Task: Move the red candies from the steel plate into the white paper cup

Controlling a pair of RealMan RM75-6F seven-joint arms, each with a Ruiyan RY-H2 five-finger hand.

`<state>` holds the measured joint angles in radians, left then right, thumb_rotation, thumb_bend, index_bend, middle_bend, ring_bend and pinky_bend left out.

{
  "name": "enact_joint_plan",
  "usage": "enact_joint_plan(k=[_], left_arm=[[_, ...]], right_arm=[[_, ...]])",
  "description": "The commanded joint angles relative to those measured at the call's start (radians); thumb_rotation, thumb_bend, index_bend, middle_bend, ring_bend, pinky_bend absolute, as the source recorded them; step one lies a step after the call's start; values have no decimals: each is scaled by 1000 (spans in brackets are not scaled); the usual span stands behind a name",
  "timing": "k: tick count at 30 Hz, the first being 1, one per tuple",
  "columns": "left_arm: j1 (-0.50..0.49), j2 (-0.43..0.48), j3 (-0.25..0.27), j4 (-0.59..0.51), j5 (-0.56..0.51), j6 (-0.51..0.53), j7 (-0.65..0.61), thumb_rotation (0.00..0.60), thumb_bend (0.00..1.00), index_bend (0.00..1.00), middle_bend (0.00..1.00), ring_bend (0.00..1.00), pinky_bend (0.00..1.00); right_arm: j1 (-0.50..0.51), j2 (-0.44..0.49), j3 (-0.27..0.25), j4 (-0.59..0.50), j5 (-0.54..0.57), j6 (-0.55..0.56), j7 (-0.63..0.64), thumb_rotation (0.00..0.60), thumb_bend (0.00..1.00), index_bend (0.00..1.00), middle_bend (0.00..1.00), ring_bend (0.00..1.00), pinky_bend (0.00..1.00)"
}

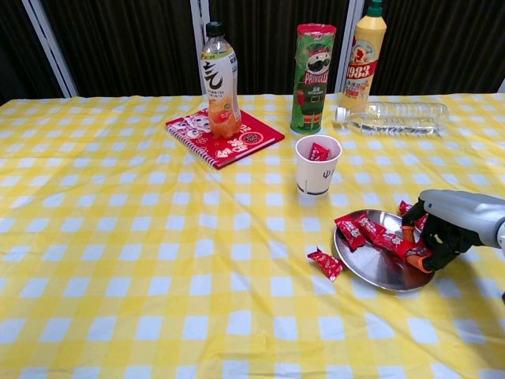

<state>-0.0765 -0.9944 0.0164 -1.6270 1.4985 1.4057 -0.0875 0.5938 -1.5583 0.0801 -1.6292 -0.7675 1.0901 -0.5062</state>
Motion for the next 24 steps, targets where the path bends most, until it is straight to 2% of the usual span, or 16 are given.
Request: enact_joint_plan(k=[1, 15, 24], left_arm=[[0, 0, 0, -1, 0, -1, 0, 600, 19, 0, 0, 0, 0], [-1, 2, 2, 2, 0, -5, -10, 600, 19, 0, 0, 0, 0], [-4, 4, 2, 2, -4, -12, -15, 600, 19, 0, 0, 0, 0]], right_arm=[[-1, 3, 2, -9, -12, 5, 1, 600, 517, 635, 823, 855, 972], [15, 72, 62, -132, -49, 55, -24, 600, 519, 635, 823, 854, 972], [60, 117, 162, -184, -20, 54, -15, 600, 519, 635, 823, 855, 972]])
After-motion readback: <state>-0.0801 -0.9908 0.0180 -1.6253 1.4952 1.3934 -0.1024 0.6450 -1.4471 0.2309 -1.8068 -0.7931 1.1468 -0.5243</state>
